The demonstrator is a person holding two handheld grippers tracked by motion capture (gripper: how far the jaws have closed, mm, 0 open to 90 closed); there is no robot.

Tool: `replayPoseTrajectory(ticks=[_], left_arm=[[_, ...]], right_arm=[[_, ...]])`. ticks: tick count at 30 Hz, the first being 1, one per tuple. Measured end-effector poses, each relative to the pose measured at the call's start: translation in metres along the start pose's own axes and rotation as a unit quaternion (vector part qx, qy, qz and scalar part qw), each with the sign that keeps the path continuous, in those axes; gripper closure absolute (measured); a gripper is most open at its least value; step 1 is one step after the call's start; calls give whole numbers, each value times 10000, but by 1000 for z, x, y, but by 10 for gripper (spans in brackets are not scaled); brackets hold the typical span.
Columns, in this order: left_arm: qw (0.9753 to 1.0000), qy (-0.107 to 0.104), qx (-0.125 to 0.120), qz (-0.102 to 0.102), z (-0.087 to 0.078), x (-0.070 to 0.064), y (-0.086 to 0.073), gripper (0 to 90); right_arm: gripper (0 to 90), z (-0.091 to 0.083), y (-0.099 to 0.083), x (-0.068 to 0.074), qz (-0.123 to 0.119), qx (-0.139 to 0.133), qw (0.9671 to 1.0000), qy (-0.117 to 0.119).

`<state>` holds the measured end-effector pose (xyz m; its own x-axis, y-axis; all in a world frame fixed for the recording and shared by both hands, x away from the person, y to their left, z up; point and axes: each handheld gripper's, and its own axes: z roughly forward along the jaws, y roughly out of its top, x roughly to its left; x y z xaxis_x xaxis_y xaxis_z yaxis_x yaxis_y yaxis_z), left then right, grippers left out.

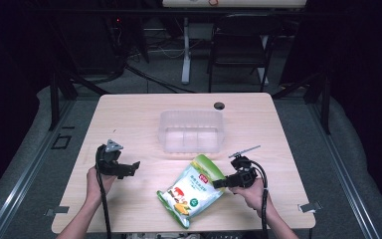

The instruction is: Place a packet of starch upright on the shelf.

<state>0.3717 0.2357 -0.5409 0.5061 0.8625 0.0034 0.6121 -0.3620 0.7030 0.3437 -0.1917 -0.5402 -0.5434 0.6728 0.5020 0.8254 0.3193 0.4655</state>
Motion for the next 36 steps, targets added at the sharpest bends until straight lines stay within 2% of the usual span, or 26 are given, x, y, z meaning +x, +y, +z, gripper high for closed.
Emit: replayPoseTrajectory(ticks=[1,3,4,6,12,17,21,22,24,25,27,33,34,36], left_arm=[[10000,0,0,0,0,0,0,21],[10000,-5,0,-6,0,0,0,20],[10000,-10,9,8,0,0,0,20],[10000,-18,19,11,0,0,0,20],[10000,-11,20,20,0,0,0,21],[10000,-18,45,28,0,0,0,21],[10000,-17,31,22,0,0,0,22],[10000,-20,31,21,0,0,0,22],[10000,-20,30,23,0,0,0,22],[10000,-25,29,24,0,0,0,22],[10000,-17,34,25,0,0,0,22],[10000,-35,28,23,0,0,0,22],[10000,-35,23,20,0,0,0,22],[10000,-31,7,6,0,0,0,22]], right_arm=[[637,0,0,1,-73,49,10000,-39],[639,1,0,3,-27,-31,10000,-89],[630,2,0,4,-113,-25,9998,-130],[620,3,-1,6,-112,-70,9998,-164],[642,5,-1,6,-141,-65,9998,-102],[736,6,-2,7,-98,-101,9999,36],[775,6,-3,2,67,-135,9994,316],[791,7,-4,2,130,-190,9991,347],[813,6,-4,2,109,-174,9992,353],[827,7,-4,3,193,-255,9989,334],[845,6,-3,3,94,-172,9992,353],[875,4,-3,5,59,-209,9990,391],[879,2,-2,6,88,-250,9984,501],[882,1,-2,7,30,-321,9978,574]])
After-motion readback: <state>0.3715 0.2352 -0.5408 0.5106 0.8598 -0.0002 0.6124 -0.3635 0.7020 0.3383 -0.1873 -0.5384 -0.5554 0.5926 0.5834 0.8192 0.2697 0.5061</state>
